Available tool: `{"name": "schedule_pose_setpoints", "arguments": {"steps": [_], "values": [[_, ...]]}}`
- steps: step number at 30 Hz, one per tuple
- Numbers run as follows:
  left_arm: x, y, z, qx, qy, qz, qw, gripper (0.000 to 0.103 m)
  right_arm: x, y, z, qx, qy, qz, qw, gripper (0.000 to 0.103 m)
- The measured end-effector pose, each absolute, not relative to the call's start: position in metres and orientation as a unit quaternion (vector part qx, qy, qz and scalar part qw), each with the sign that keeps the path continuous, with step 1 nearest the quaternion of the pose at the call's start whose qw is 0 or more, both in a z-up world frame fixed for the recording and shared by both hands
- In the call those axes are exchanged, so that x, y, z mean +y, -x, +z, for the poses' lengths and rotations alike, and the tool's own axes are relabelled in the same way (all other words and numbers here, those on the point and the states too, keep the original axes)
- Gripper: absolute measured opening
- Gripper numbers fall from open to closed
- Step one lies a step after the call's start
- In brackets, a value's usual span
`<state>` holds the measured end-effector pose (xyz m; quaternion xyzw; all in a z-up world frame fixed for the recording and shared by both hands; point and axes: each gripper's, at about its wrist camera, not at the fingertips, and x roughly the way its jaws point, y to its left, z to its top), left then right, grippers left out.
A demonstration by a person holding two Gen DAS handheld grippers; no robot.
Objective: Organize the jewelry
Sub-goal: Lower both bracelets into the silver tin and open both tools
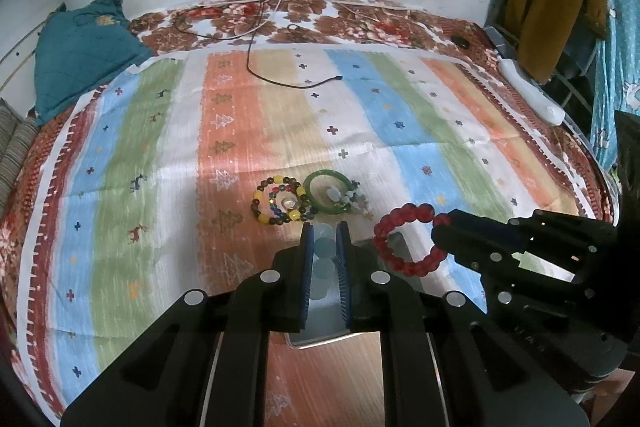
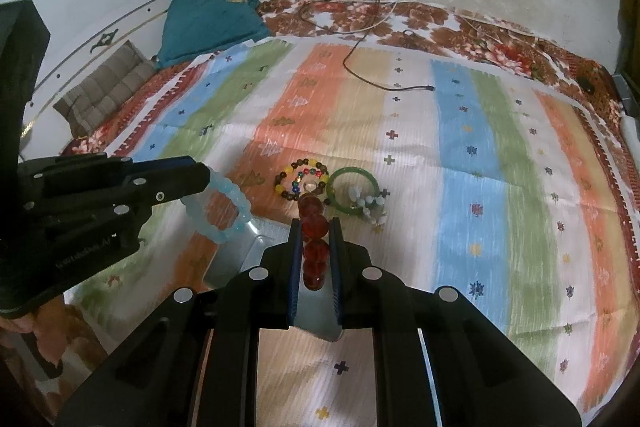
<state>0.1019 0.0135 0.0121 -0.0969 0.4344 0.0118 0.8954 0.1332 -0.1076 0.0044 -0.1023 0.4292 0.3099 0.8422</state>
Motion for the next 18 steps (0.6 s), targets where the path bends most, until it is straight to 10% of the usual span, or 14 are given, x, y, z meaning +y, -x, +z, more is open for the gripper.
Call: {"name": "schedule_pose_setpoints", "arguments": {"steps": [5, 9, 18], "values": [[0.014, -0.101, 0.008, 0.448, 0.104, 0.013, 0.888, 0.011, -0.110, -0.132, 0.000, 0.436, 0.100, 0.303, 0.841, 0.014], [0.021, -0.102, 0.007, 0.450, 0.109, 0.026, 0.886, 0.014, -0.114, -0.138, -0.002, 0.442, 0.097, 0.281, 0.846, 0.038], [0.035, -0.105, 0.001, 0.457, 0.118, 0.052, 0.880, 0.031, -0.122, -0.150, -0.009, 0.460, 0.088, 0.259, 0.845, 0.038]]}}
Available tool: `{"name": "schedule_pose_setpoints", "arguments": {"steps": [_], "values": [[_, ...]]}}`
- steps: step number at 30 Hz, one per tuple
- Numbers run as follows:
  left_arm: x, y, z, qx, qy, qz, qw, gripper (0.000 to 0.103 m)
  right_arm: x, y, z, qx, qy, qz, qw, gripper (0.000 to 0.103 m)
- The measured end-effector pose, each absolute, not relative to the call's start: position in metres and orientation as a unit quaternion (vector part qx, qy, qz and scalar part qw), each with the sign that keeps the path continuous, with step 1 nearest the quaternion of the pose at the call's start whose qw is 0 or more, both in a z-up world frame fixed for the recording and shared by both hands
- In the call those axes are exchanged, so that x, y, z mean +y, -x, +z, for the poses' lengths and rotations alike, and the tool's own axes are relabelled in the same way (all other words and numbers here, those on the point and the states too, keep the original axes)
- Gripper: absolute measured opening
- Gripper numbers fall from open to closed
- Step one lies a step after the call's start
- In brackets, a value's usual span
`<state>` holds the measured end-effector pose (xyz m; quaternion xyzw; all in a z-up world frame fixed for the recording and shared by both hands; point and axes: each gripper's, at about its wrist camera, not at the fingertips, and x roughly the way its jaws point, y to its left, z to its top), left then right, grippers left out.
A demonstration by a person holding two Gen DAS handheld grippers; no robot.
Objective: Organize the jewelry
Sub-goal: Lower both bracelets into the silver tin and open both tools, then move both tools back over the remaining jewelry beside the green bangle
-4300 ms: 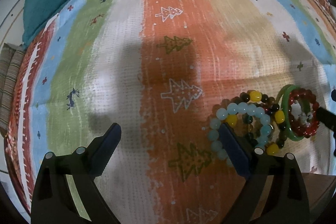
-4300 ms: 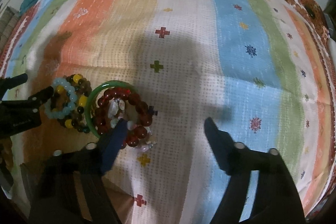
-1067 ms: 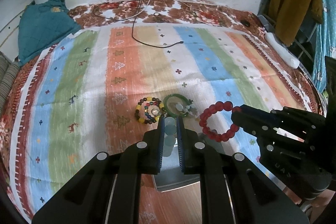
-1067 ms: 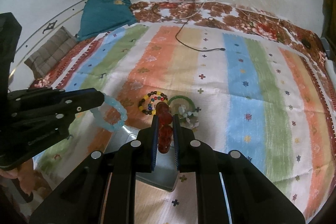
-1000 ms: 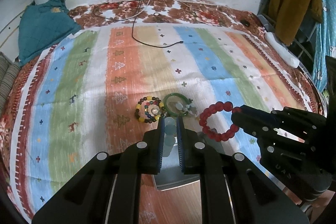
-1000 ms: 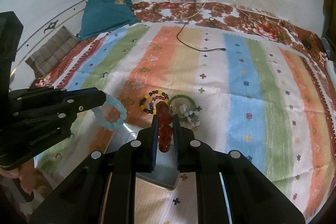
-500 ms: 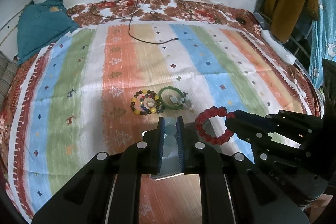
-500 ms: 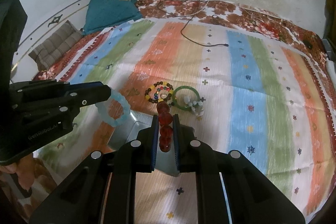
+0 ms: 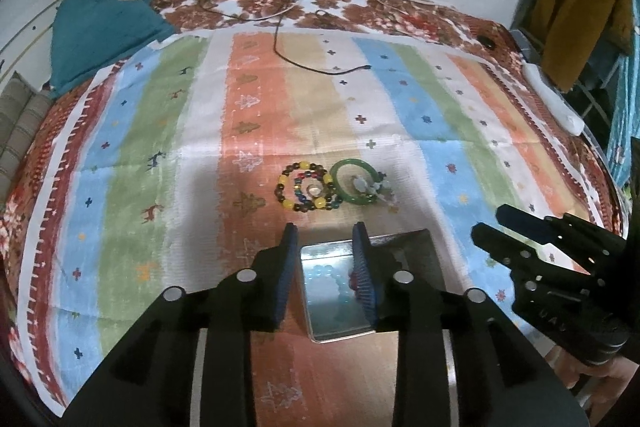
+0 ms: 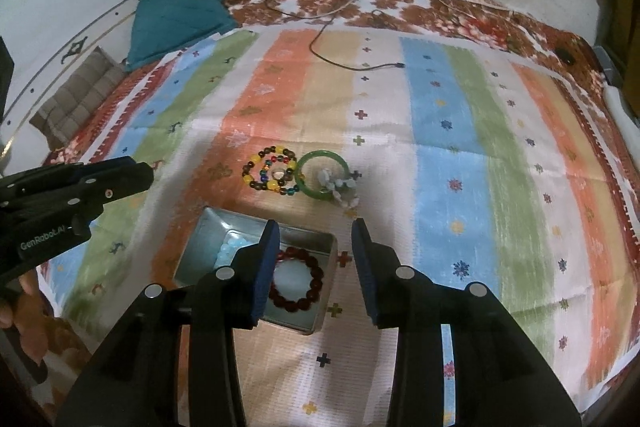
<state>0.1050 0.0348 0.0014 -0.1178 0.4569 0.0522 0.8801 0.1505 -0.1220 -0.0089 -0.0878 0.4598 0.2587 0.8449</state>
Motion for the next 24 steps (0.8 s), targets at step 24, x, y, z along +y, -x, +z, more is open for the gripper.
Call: {"name": "schedule_pose_setpoints", "arguments": {"steps": [24], "values": [[0.061, -0.146, -0.028, 0.487, 0.103, 0.110, 0.860, 0.071, -0.120, -0.192, -0.029, 0.499, 0.081, 0.226, 0.833, 0.067]]}}
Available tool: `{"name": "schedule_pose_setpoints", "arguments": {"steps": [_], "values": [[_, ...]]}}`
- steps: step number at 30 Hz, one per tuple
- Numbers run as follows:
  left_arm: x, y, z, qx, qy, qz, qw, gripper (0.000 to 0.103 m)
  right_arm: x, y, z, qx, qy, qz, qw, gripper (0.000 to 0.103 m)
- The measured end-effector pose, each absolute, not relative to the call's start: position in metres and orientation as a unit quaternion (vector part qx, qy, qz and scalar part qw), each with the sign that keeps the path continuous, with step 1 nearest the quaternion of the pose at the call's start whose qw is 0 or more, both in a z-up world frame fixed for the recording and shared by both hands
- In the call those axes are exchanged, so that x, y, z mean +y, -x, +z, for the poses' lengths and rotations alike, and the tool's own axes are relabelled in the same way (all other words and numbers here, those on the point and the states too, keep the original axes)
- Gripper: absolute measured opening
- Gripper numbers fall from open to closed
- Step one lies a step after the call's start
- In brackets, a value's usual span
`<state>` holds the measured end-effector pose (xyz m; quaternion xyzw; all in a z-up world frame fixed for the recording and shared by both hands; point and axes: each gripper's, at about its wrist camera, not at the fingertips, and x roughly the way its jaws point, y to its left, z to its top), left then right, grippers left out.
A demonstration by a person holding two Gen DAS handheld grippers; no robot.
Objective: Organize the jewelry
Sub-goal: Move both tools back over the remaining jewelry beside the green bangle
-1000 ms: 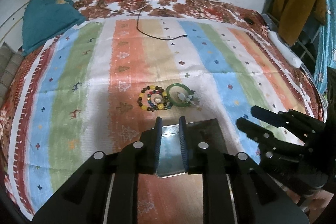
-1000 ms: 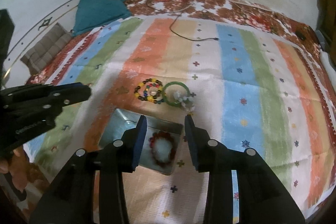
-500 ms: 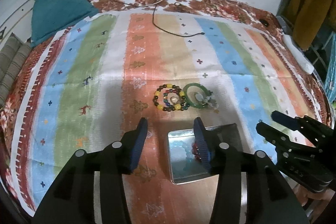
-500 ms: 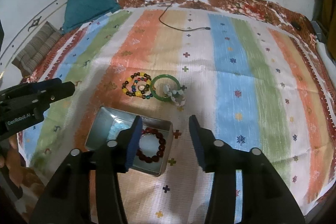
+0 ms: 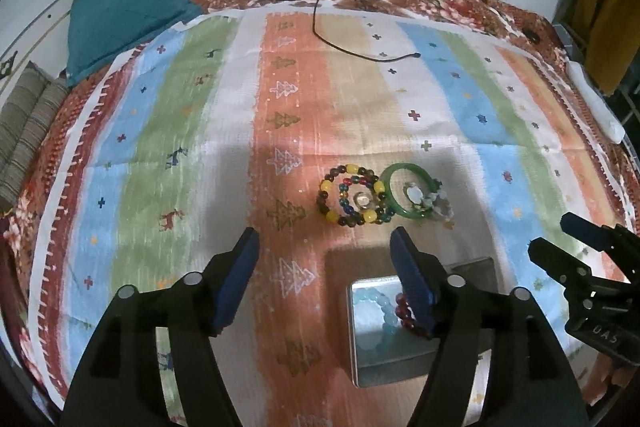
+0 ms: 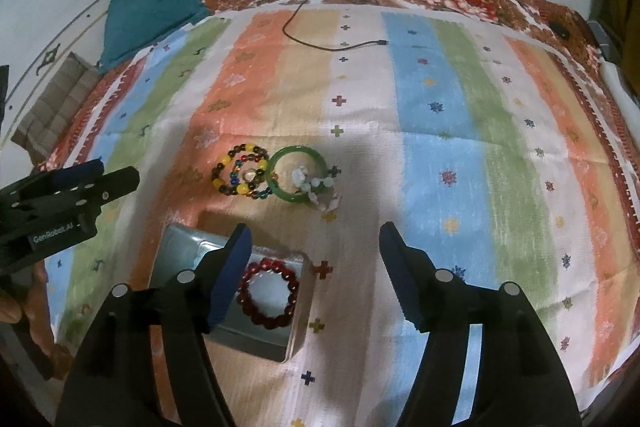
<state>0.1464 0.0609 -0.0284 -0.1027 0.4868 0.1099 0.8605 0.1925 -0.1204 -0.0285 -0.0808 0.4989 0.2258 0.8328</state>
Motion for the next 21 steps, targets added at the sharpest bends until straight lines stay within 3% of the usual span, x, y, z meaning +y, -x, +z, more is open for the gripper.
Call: {"name": "schedule_pose_setpoints", "arguments": {"steps": [21], "values": [[0.084, -0.186, -0.054, 0.508, 0.108, 0.118, 0.846, 0.075, -0.102, -0.233, -0.068, 0.533, 0.121, 0.206, 0.812, 0.080]]}}
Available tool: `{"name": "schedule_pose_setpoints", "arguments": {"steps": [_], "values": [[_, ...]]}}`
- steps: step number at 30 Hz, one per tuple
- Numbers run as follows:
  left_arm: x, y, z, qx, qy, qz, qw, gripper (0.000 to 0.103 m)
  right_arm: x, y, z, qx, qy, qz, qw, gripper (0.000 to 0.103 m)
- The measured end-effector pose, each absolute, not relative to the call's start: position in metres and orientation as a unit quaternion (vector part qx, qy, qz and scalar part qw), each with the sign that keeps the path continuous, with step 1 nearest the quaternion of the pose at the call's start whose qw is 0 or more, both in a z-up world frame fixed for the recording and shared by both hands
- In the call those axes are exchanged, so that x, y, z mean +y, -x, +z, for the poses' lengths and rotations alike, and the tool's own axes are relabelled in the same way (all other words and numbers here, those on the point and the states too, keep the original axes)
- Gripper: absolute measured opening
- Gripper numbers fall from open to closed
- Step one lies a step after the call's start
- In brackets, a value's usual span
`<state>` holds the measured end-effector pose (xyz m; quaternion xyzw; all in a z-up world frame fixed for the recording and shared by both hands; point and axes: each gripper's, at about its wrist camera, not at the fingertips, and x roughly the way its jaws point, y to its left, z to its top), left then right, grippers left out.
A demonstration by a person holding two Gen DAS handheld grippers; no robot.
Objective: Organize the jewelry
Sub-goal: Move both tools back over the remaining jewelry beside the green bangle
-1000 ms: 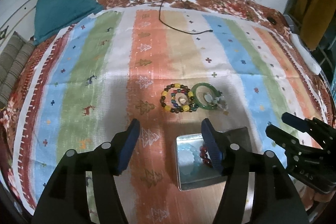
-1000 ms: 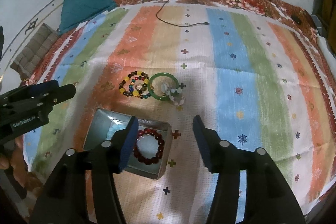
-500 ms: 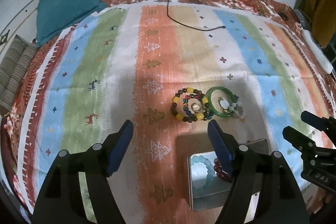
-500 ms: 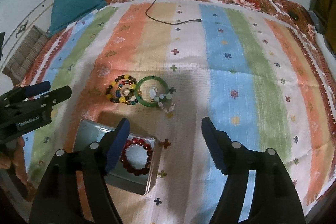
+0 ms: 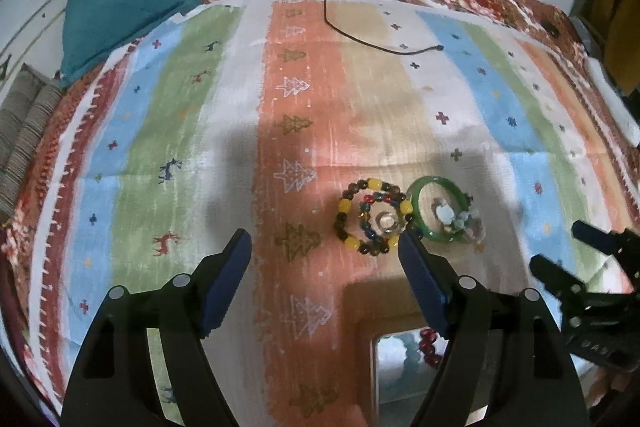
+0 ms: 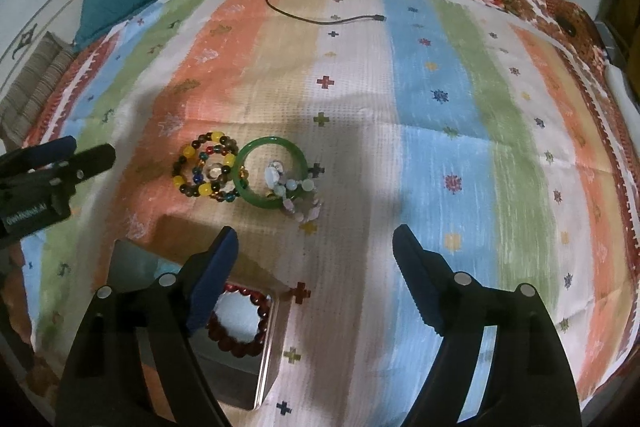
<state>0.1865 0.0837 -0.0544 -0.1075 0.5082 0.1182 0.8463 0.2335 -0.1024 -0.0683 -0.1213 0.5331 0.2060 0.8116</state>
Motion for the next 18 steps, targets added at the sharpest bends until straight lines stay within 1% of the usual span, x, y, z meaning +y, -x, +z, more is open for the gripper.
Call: {"name": "schedule_pose_setpoints", "arguments": {"steps": [5, 14, 18], "values": [[0.086, -0.195, -0.063, 0.518, 0.105, 0.121, 0.840, 0.075, -0.101, -0.244, -0.077, 0.543, 0.125, 0.199, 0.806, 0.080], [0.083, -0.211, -0.082, 0.538, 0.072, 0.119, 0.832, 0.075, -0.099, -0.254, -0.088, 0.554, 0.127, 0.196, 0.799, 0.080], [0.087, -0.216, -0.091, 0.547, 0.077, 0.114, 0.825, 0.075, -0.095, -0.258, -0.091, 0.555, 0.132, 0.198, 0.797, 0.080]]}}
